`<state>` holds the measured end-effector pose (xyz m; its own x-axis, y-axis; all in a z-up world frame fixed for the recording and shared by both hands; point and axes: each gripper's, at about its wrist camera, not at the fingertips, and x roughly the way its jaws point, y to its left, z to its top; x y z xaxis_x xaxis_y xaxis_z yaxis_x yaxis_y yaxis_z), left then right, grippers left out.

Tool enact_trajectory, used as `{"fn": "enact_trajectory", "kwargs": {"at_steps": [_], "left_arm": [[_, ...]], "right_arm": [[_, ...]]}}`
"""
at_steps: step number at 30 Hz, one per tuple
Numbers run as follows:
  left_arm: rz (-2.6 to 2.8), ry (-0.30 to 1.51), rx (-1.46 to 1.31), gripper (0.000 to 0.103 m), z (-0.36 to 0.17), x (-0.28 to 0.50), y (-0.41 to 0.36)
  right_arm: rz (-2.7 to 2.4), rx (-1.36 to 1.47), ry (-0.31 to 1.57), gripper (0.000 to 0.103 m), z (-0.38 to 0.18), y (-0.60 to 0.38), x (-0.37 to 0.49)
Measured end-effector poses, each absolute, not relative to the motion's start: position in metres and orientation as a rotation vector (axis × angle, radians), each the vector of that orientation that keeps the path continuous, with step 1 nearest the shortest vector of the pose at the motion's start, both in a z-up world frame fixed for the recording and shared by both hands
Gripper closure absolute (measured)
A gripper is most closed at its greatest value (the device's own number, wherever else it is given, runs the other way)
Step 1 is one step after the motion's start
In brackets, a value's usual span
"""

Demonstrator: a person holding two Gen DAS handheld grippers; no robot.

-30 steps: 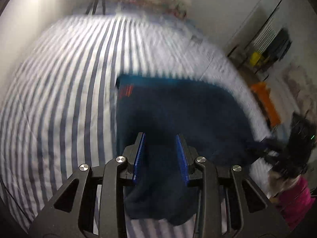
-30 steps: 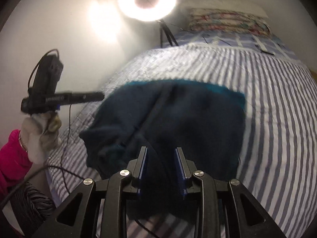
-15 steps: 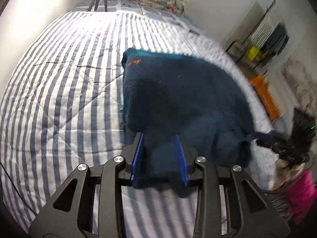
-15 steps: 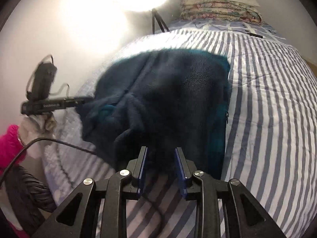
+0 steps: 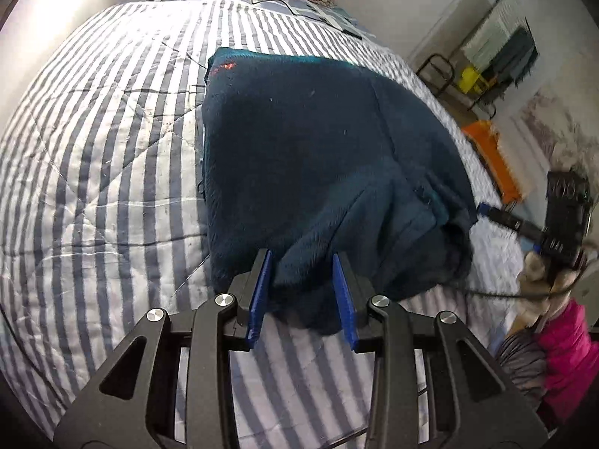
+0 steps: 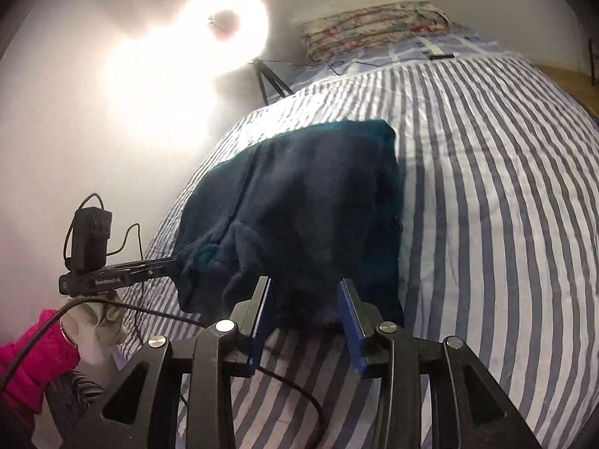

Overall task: Fold large clothes
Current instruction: 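Lower the navy bundle onto the bed and open both grippers, then grasp the bundle edge with the left gripper while the right gripper grasps beside it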

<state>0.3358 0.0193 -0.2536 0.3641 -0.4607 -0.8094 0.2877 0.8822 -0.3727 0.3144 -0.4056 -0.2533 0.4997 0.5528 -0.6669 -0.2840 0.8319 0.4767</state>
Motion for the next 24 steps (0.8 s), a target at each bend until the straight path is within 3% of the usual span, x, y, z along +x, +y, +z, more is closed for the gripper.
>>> {"fn": "enact_trajectory", "kwargs": {"at_steps": [2,6,7,8,10,17,24], "left_arm": [[-0.485,1.103,-0.165,0.069,-0.256,0.331,0.019],[-0.517,1.052,-0.271,0.068,-0.229,0.330,0.036],[-0.518,1.026,-0.303,0.062,-0.222,0.329,0.044],[-0.505,0.997,-0.334,0.042,-0.214,0.331,0.052],[-0.440,0.961,-0.386,0.017,-0.206,0.337,0.068],[-0.367,0.990,-0.596,0.016,-0.227,0.375,0.103],[-0.360,1.090,-0.755,0.016,-0.268,0.404,0.111]], "right_arm": [[0.479,0.307,0.919,0.045,-0.255,-0.408,0.314],[0.459,0.335,0.905,0.045,-0.255,-0.419,0.318],[0.456,0.333,0.899,0.044,-0.253,-0.421,0.318],[0.450,0.323,0.887,0.035,-0.252,-0.423,0.319],[0.434,0.312,0.861,0.019,-0.249,-0.424,0.324],[0.395,0.324,0.805,0.017,-0.242,-0.429,0.348],[0.428,0.464,0.909,0.008,-0.276,-0.443,0.385]]}}
